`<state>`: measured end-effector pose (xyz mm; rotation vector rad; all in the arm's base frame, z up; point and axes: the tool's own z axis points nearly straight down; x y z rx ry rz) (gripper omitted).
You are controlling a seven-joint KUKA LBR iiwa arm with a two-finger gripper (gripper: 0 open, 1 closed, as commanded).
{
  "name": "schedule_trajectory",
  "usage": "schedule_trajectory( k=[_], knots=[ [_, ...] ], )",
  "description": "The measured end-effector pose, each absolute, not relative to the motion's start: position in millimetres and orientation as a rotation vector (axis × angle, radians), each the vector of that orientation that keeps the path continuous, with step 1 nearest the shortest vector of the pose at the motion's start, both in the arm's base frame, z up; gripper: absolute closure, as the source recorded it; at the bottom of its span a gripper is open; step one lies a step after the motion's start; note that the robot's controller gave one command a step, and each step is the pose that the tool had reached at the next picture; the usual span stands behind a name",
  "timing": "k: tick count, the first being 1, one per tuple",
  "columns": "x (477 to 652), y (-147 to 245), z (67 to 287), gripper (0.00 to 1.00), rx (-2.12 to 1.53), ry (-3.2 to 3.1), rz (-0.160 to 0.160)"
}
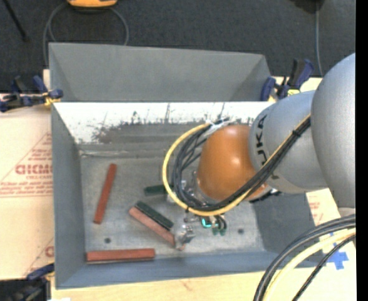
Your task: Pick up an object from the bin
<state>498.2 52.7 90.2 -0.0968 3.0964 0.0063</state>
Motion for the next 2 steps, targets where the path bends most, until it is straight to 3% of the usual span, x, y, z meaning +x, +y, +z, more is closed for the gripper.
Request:
schedule_trajectory(
  k=[1, 2],
  knots=[
    [495.7, 54, 90, 0.00, -0.098, 3.108, 0.008],
    [531.6, 90, 80, 1.00, -0.315, 3.122, -0.009]
  ],
)
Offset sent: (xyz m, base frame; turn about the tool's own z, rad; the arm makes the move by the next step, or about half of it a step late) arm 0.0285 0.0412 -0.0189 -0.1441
